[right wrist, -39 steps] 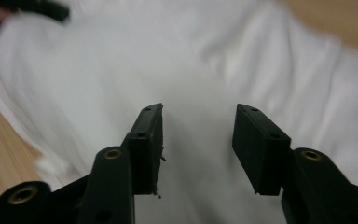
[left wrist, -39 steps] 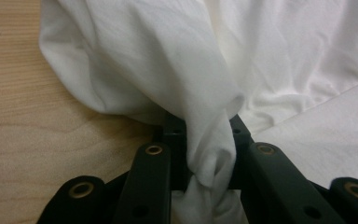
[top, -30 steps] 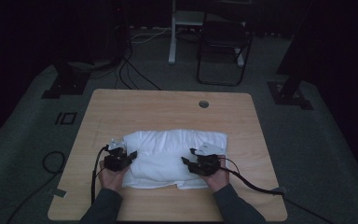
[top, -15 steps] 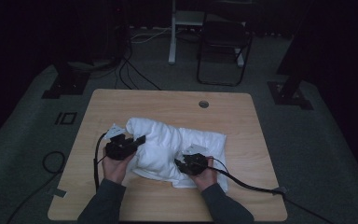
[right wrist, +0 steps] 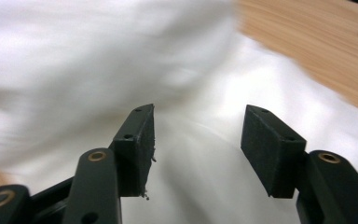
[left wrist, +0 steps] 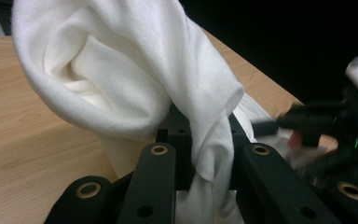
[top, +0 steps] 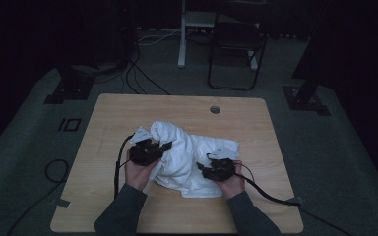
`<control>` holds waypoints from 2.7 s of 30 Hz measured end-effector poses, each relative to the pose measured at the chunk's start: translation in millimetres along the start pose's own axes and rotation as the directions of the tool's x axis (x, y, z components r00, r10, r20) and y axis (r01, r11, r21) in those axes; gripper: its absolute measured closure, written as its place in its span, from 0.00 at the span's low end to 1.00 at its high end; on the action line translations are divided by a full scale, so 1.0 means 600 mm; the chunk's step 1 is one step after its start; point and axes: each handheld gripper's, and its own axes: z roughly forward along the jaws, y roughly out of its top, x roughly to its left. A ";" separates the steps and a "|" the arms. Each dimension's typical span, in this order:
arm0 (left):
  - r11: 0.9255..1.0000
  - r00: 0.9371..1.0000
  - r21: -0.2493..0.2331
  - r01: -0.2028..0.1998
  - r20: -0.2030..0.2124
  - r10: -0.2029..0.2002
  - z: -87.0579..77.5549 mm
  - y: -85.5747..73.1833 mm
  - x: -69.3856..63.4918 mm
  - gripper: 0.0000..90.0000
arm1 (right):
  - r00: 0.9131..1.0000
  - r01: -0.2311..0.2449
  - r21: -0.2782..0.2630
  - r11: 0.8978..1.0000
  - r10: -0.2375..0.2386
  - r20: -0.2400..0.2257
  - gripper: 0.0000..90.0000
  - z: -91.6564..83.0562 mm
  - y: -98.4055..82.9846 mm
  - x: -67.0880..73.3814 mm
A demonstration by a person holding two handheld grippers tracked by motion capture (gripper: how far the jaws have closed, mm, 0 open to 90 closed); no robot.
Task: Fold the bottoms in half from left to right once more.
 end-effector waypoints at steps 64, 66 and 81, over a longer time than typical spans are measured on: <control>0.995 0.997 0.081 -0.065 0.050 0.061 0.084 -0.005 -0.070 0.90 | 0.993 -0.110 0.030 0.994 0.111 -0.044 0.44 -0.010 -0.056 -0.087; 0.994 0.997 0.089 -0.067 0.054 0.063 0.091 -0.008 -0.071 0.90 | 0.992 -0.119 0.026 0.993 0.119 -0.037 0.43 -0.013 -0.057 -0.091; 0.971 0.994 0.221 -0.089 0.085 0.072 0.191 -0.064 -0.100 0.90 | 0.987 -0.157 -0.100 0.983 0.154 -0.038 0.42 -0.054 -0.034 -0.100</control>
